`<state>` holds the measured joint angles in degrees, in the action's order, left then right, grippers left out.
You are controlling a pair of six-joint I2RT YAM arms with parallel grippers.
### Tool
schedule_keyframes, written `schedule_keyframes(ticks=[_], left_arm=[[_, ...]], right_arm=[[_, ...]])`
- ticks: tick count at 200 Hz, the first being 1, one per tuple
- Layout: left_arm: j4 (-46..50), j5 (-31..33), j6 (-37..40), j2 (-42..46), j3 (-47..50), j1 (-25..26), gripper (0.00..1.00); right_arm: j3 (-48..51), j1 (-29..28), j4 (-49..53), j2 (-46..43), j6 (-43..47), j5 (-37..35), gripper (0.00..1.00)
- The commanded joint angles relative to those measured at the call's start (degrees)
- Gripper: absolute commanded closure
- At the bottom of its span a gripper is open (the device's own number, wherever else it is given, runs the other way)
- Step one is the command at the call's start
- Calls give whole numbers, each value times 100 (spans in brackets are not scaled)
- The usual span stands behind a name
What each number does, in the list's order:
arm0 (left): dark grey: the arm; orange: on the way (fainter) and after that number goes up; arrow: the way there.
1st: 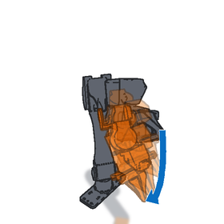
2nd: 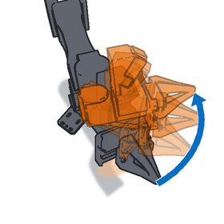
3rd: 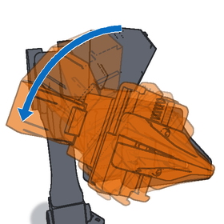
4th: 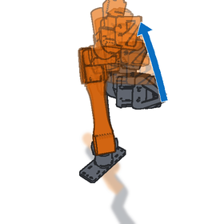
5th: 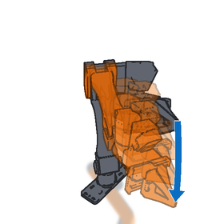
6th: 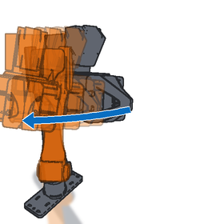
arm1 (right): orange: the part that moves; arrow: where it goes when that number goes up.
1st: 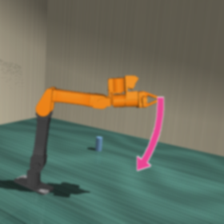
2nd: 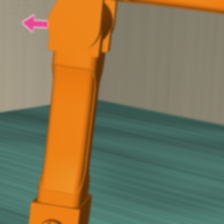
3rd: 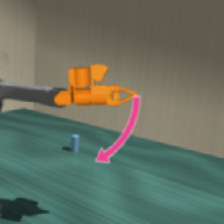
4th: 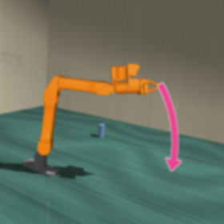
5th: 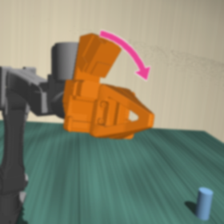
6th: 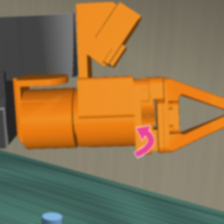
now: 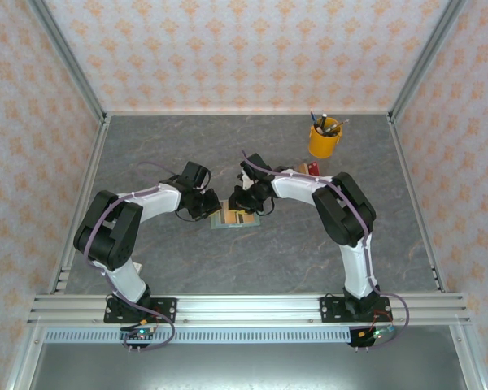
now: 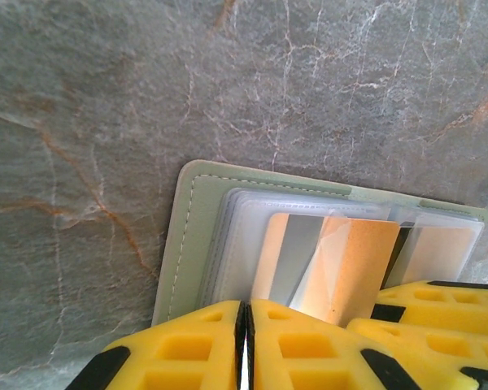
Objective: Take the credit cards out of the card holder
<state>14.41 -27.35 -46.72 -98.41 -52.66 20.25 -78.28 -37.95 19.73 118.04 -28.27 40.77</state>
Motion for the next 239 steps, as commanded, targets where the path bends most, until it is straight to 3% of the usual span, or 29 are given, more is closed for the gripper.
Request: schedule_keyframes(ticks=[1,62,151,205,239], left_arm=[[317,204,-73,-156,55,32,87],[428,263,-39,-95,13,32,87],[330,0,48,121,-181,6,77],[439,-149,303,877,-262,-176,53],[-190,-862,107,1404,-26,-367,34]], right_arm=[[-135,-45,138,173,98,22,79],[-6,-28,252,-63,137,-316,93],[840,250,-144,-947,87,-336,100],[1192,408,-656,-1753,117,-9,100],[1320,546,-1177,-2194,-1,473,100]])
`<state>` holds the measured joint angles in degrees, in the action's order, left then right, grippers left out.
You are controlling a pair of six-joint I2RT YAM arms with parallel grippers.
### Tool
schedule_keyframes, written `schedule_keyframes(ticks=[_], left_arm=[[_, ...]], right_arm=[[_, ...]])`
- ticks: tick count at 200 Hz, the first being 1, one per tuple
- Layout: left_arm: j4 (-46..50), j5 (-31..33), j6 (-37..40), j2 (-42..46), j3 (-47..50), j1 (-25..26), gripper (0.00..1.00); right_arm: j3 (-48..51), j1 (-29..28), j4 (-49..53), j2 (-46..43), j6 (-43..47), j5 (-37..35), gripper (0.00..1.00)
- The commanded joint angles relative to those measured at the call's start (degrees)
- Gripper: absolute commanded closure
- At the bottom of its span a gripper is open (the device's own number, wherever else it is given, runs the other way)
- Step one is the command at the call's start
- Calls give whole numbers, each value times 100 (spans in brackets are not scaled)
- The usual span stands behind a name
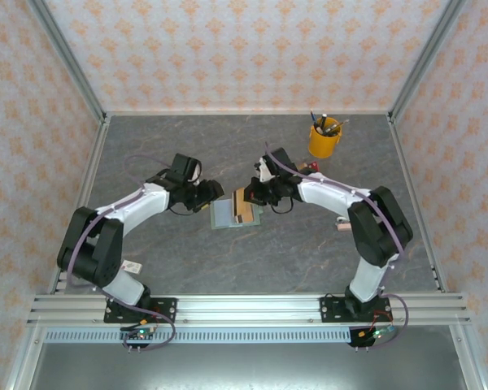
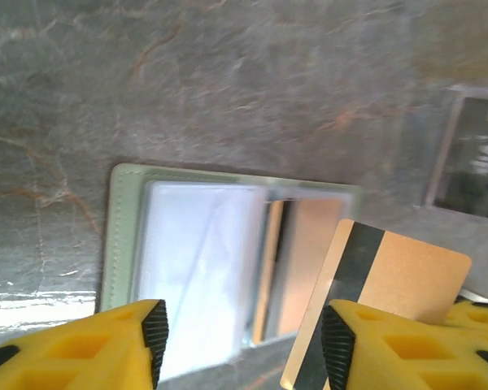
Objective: Take the credit cards out of the card holder
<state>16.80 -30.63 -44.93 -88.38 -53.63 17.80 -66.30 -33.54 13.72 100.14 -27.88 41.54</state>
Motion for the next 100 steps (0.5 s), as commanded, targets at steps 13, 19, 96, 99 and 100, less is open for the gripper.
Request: schedule_keyframes(ticks=[13,19,96,99,100], left_arm=[[-918,-888,-280,612,230,-162,29],[-1204,-1069,-385,687,315,-175,26],[-3258,-2144,-1383,915,588,-172,29],[-3239,-2128,-1372,914,569,-172,31],[-3224,-2121,-1371,916,566,-172,32]], right_arm=[[186,192,-824,-556,-119,635,100],[212,242,-930,-599,-174,748,100],[405,726,-2448,-855,-1109,2126,100],[412,725,-2516,-859,-1152,2144,100],[414,725,-2537,-857,-1169,2146,100]])
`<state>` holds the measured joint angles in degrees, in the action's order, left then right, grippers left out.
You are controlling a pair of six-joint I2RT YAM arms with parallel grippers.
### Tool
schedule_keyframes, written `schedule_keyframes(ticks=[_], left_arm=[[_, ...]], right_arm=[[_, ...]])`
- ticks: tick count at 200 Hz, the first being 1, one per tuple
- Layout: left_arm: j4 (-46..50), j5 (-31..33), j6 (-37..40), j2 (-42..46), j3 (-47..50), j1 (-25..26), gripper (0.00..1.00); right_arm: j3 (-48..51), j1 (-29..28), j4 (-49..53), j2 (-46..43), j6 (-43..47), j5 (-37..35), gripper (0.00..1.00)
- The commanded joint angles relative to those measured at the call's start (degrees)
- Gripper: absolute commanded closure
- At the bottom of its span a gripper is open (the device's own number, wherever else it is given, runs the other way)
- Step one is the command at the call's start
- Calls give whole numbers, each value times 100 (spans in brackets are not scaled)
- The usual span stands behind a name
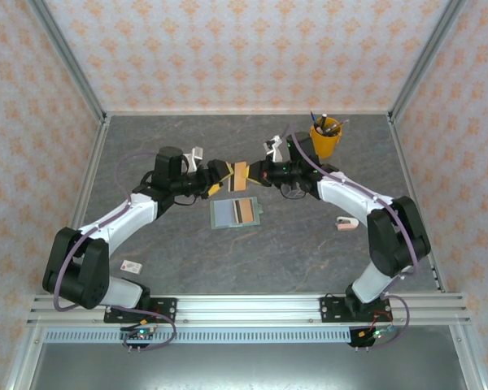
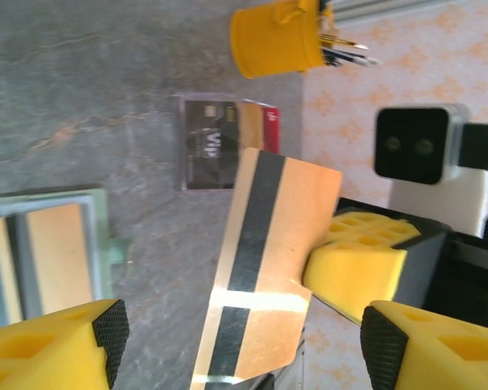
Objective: Take the credit cards out of the card holder
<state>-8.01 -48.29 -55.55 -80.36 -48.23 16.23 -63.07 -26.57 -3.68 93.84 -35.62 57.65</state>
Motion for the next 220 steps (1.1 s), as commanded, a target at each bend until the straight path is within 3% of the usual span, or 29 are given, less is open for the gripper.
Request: schedule_keyframes(ticks=[1,78,101,144,184,200,220], left_arm=[[-731,-347,-308,116,16,-10,33],[-911,-101,-375,163,-95,183,78],[-983,-108,-418,104,-99,205,83],[-1064,-156,-458,55,-150,249,86],[-805,-106,-334,10,-239,276,85],[-440,5,-158,43,-320,271,78],[646,425,356,173,-549,233,64]], right_arm=[[96,24,-821,-227,-412,540,100],[-58,37,-1488,-30,-1045,739,100],[25,37,-1921,-54,-1331,809,87],[-76,-23,-1970,-20,-1404,792,82],[-255,-33,-1559,31,-1161,619,93],[-381,-1,-798,-84,-621,304,100],[-594,158,475,-304,265,-380,100]])
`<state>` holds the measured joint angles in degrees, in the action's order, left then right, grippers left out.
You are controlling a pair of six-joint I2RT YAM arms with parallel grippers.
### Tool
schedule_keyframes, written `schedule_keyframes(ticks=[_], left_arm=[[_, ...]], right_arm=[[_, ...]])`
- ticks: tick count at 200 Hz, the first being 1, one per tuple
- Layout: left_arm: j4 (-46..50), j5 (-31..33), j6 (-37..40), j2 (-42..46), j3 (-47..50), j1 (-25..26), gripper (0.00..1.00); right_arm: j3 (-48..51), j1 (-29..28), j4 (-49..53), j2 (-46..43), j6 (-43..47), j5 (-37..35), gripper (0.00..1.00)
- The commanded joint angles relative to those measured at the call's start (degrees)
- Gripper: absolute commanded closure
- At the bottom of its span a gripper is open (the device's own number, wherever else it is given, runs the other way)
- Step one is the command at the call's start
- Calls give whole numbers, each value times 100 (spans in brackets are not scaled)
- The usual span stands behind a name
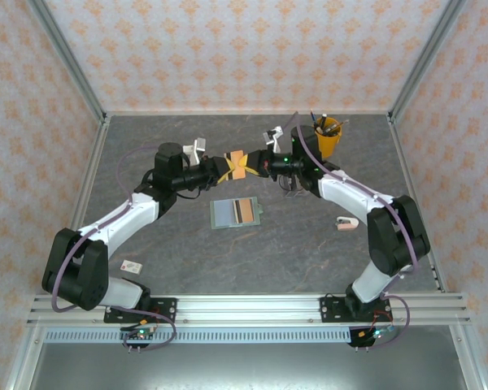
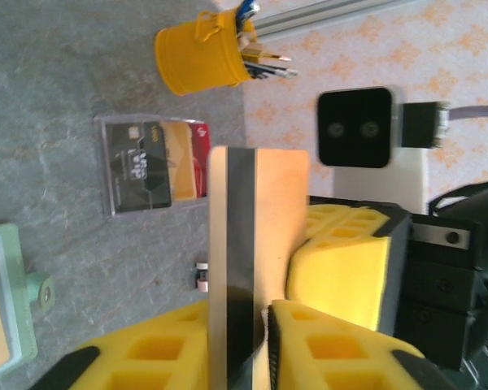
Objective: Take the credit cards out of the card holder
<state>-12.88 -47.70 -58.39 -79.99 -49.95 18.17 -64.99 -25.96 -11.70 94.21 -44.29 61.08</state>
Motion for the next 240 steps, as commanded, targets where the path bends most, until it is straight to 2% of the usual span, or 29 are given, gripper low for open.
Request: schedule_keyframes(ticks=[1,33,56,81,109,131,183,206,240], left_arm=[[1198,397,673,143,-389,38,63],[3418,1817,1625,363,-928,-40,33],[4561,2776,2062,400,-1236,-86,20],[5217,3535,2407,463,-1425,-147,11],[5620,4146,2689,617,-1560,-156,1],[5758,4385,2745,710,-1596,-165,0],[5784,4311,2691,625,-1519,-178,0],[5738,4330,2701,631,-1449,-178,0],[5701,4317,2675,643,-1391,-183,0]], right_arm=[[-418,102,1356,-351,1177,-757,100],[-945,433,3462,-518,2632,-2430,100],[-1258,598,4391,-517,3441,-3777,100],[-1554,809,4932,-410,3968,-4696,100],[-1867,1036,5357,-86,4289,-4951,100],[-2100,1124,5578,270,4416,-4947,100],[-2651,1133,5981,1053,4819,-4823,100],[-2823,1136,6162,1317,4816,-5055,100],[-2914,1135,6229,1576,4699,-4982,100]])
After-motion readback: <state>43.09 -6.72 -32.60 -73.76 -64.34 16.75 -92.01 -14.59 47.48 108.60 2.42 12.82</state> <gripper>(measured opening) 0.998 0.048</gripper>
